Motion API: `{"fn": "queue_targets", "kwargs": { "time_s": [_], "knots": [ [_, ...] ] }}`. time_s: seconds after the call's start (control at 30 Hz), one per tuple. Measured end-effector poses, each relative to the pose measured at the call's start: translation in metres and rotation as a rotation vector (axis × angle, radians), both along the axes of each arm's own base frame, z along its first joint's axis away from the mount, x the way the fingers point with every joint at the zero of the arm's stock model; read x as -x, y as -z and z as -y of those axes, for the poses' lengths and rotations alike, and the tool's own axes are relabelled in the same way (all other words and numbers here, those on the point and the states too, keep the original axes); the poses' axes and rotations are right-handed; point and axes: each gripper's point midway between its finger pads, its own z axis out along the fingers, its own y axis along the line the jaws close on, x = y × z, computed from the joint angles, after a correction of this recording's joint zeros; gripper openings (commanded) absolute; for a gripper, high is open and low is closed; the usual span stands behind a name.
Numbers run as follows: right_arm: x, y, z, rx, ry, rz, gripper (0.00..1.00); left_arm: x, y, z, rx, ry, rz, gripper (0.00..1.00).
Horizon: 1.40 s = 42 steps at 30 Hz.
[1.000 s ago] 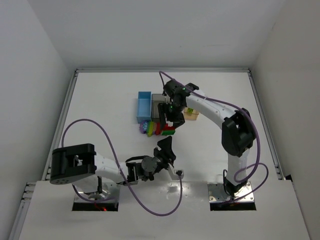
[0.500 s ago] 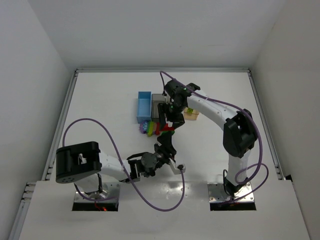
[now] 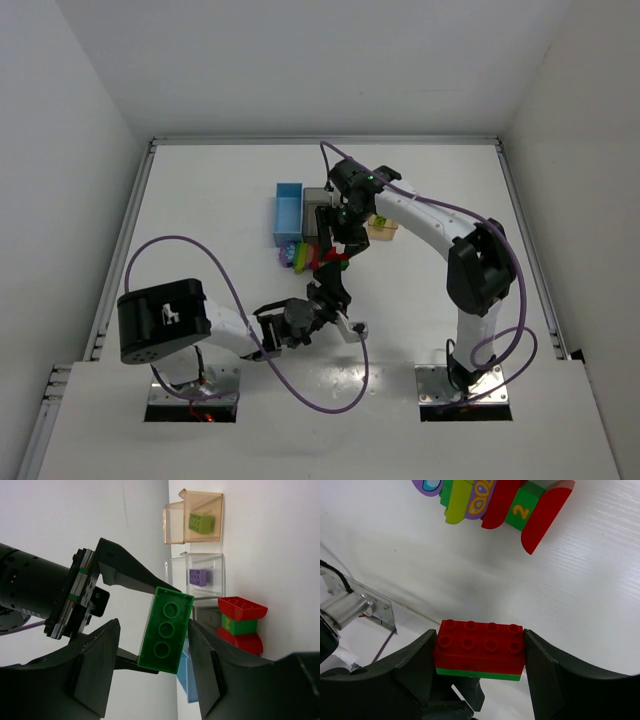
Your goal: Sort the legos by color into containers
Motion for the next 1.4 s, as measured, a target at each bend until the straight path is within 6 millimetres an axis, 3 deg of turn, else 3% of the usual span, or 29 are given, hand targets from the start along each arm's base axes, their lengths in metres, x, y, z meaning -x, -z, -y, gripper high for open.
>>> {"fn": "queue_targets", "kwargs": {
  "time_s": [0.43, 0.83, 0.97, 1.1, 1.2, 1.4],
  "knots": [
    [0.001, 0.000, -0.001, 0.001, -0.005, 0.000, 0.00, -0.003, 0.009, 0.000, -0.044, 0.014, -0.012, 0.59],
    [0.002, 0.000, -0.002, -0.001, -0.009, 0.002, 0.00, -0.010, 0.015, 0.002, -0.075, 0.006, -0.006, 0.44],
    [0.002, 0.000, -0.002, 0.001, -0.011, 0.005, 0.00, -0.011, 0.016, 0.002, -0.085, 0.007, 0.004, 0.35],
    [0.001, -0.001, -0.002, 0.003, -0.013, 0.010, 0.00, -0.011, 0.015, 0.002, -0.089, 0.007, 0.014, 0.17],
    [0.001, -0.001, -0.002, 0.002, -0.014, 0.010, 0.00, -0.011, 0.015, 0.002, -0.094, 0.010, 0.019, 0.09],
    [0.007, -0.001, 0.001, 0.008, -0.016, -0.015, 0.00, 0.000, 0.015, 0.006, -0.095, 0.026, 0.019, 0.05]
  ]
}}
